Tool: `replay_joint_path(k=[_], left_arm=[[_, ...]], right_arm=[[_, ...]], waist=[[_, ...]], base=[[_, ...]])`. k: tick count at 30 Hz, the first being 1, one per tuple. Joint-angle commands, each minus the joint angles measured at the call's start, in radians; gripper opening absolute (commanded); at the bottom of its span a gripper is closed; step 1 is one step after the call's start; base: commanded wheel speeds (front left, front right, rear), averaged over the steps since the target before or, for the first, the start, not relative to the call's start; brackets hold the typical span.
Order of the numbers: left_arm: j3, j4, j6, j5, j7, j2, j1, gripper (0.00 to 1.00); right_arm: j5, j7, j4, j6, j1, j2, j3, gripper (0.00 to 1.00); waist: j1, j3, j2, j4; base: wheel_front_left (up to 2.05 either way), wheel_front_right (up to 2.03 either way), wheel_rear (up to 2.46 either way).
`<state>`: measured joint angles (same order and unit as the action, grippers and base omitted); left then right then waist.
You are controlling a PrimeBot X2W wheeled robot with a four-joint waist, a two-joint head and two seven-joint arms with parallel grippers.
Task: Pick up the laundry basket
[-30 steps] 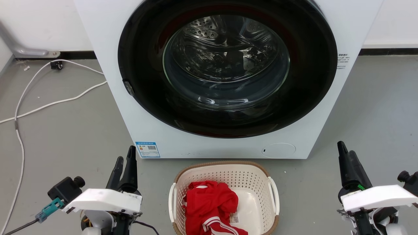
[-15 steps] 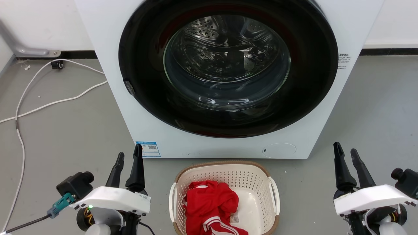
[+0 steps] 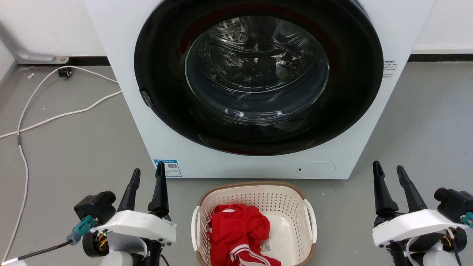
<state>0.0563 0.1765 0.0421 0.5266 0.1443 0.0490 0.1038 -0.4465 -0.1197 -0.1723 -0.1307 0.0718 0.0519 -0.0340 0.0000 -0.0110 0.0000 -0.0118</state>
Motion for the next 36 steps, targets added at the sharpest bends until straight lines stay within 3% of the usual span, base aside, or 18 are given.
replay_joint_path(k=[1, 36], left_arm=[[0.004, -0.007, -0.008, -0.032, 0.009, 0.004, 0.022, 1.00], [0.033, 0.021, -0.049, -0.354, 0.093, 0.005, 0.026, 1.00]], right_arm=[[0.032, -0.008, 0.013, 0.000, 0.001, 0.000, 0.002, 1.00], [0.382, -0.073, 0.017, 0.000, -0.017, -0.002, 0.006, 1.00]], waist=[[0.0000, 0.000, 0.0000, 0.000], [0.0000, 0.002, 0.0000, -0.001]], base=[[0.00, 0.00, 0.00], [0.00, 0.00, 0.00]])
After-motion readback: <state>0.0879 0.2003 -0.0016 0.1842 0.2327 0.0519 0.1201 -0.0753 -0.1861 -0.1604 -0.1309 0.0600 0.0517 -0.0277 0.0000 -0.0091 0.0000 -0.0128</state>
